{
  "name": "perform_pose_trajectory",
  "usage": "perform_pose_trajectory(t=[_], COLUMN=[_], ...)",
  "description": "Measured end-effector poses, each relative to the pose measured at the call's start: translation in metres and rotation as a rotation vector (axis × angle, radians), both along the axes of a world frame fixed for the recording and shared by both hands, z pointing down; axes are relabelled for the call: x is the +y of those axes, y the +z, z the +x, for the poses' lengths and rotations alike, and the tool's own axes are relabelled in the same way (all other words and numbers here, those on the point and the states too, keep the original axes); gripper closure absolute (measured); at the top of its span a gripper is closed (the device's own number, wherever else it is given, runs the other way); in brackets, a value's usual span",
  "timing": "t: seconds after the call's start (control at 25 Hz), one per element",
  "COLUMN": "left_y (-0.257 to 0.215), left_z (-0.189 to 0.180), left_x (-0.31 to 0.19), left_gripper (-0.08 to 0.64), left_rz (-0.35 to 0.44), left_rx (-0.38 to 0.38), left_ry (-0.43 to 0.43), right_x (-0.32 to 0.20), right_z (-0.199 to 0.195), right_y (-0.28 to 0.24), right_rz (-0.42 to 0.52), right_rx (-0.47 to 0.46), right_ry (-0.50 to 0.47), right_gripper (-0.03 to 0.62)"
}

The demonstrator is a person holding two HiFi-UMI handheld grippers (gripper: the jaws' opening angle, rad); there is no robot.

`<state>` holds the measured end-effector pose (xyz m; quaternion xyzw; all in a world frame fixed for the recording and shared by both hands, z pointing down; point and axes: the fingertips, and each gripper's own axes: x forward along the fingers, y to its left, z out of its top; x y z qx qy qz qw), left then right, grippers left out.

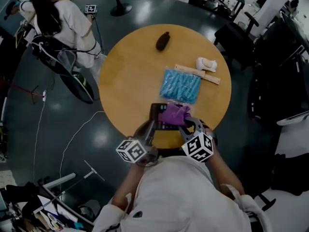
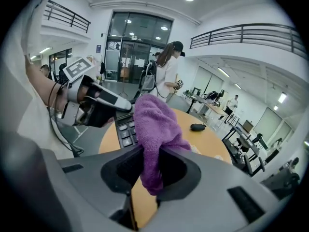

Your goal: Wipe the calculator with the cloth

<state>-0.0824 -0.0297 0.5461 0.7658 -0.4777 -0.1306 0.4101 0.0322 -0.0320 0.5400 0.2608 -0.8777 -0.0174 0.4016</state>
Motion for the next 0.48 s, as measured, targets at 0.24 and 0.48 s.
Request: perform_pose_trajectory(t=[0.24,0.48], left_y=[-0.005,-0.011], left_z=[-0.004,-0.006], left_x=[-0.006,-0.011], left_gripper=[0.511,0.511], left_rz=[0.026,0.086], left_rx=[-0.047,-0.135], left_ry=[0.017,0.052], right_x=[0.033,0.062], right_z=[-0.008,-0.003], right_y=[0.014,0.023], right_rz=[-0.065,-0.127], right_rx=[0.0,0.003], right_ry=[-0.055,-0.122], right_gripper=[0.505,0.505])
